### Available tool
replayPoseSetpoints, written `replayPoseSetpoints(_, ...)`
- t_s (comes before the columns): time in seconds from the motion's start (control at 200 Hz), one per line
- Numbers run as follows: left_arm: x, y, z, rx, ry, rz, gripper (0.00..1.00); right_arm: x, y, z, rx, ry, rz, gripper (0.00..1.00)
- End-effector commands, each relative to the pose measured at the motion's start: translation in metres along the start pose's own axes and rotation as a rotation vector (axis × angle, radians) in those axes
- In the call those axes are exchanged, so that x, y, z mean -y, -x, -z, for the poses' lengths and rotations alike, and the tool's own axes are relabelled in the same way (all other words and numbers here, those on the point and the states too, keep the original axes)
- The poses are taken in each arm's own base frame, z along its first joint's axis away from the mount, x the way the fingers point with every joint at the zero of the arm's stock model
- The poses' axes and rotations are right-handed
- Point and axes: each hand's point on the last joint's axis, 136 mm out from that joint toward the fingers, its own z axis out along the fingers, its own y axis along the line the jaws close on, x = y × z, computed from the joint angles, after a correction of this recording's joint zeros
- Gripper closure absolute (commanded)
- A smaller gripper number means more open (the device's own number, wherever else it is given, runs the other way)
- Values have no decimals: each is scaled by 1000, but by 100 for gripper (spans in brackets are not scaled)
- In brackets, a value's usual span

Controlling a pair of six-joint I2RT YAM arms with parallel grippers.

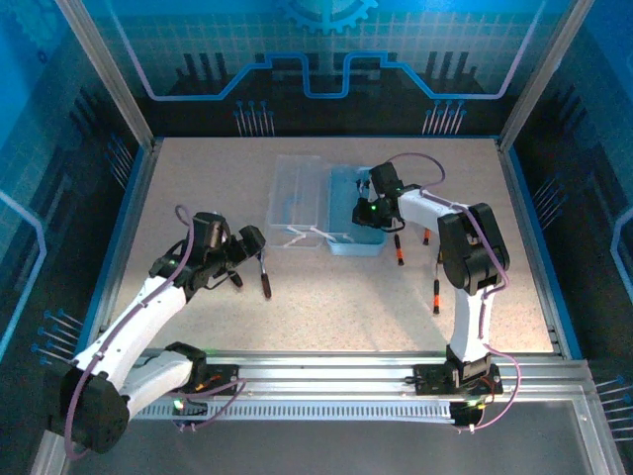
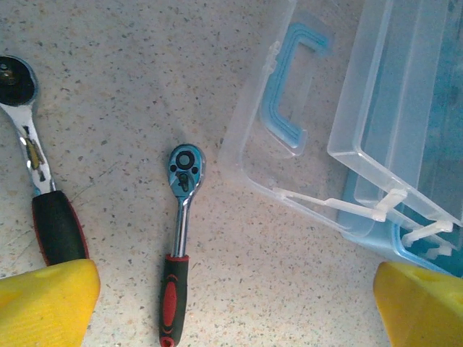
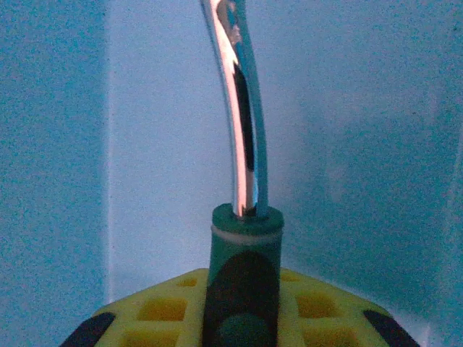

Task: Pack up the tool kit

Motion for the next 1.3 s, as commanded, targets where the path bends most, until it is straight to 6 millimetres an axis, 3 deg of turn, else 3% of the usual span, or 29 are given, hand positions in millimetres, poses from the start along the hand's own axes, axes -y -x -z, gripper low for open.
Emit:
replayPoseSetpoints(0.0, 1, 0, -2, -5, -16, 5, 2, -3, 5, -5, -7, 23, 13, 77)
replayPoseSetpoints(0.275, 0, 0, -1, -10, -10, 3, 1, -14, 10, 7, 7, 56, 32, 64)
replayPoseSetpoints(0.505, 2, 2, 0, -6, -15, 3, 1, -17, 19, 27, 52, 42, 43, 65)
replayPoseSetpoints(0.615, 3, 4, 1, 1, -12, 0, 1, -16, 26, 42, 89, 9, 45, 71)
replayPoseSetpoints(0.785, -2, 7, -2, 8, 22, 4, 7, -11, 38, 62, 149, -57, 41, 95)
replayPoseSetpoints(0.84, -5, 7, -4, 6, 35, 7, 10, -9, 40, 65, 159, -72, 41, 98)
replayPoseSetpoints(0.995, -19, 6, -10, 7, 98, 15, 27, -8, 42, 82, 193, -92, 58, 99)
replayPoseSetpoints(1.121, -41, 9, -22, 8, 182, 26, 36, -18, 40, 116, 272, -44, 75, 94)
replayPoseSetpoints(1.226, -62, 16, -34, -27, 266, 75, 41, -38, 20, 136, 317, 111, 128, 90)
replayPoseSetpoints(1.296, -75, 21, -43, -39, 325, 88, 41, -38, -1, 140, 303, 162, 131, 88)
